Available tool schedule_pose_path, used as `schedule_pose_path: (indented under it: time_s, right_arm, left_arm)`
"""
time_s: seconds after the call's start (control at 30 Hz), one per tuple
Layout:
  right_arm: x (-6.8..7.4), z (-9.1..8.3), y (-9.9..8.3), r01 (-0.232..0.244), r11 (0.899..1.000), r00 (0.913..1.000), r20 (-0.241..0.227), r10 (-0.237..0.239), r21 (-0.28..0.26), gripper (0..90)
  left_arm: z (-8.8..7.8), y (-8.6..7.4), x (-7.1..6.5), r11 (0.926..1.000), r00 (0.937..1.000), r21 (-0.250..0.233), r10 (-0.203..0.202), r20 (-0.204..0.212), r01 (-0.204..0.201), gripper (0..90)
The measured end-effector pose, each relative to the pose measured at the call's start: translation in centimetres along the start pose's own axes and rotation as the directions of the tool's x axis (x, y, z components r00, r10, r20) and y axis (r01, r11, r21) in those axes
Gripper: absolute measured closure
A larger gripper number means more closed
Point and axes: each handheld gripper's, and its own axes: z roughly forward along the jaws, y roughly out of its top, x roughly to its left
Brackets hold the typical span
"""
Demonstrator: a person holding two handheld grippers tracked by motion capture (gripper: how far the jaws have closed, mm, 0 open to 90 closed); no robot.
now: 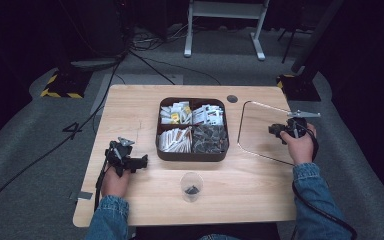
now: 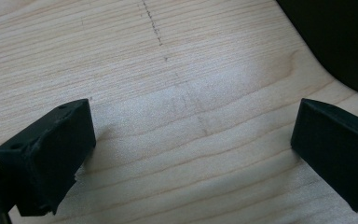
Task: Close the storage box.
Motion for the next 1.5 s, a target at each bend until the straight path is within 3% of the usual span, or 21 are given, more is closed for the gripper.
schedule_pose_path:
  time_s: [0.53,0.83,1.5]
  right_arm:
    - [1.5,-1.5,2.1,0.021,0.999,0.9990,-0.039,-0.023,-0.043,59.1]
    - [2.9,-2.2,4.2,0.027,0.998,0.9963,-0.080,-0.031,-0.058,59.1]
    - [8.6,-0.5,9.6,0.103,0.994,0.9813,-0.159,-0.108,-0.043,59.1]
  left_arm:
    - [0.0,0.0,0.0,1.0000,1.0000,-0.001,-0.002,-0.002,0.002,0.1]
    - [0.1,0.1,0.0,1.0000,1.0000,-0.003,0.005,0.002,-0.005,0.1]
    - [0.1,0.1,0.0,1.0000,1.0000,-0.002,0.004,0.002,-0.004,0.1]
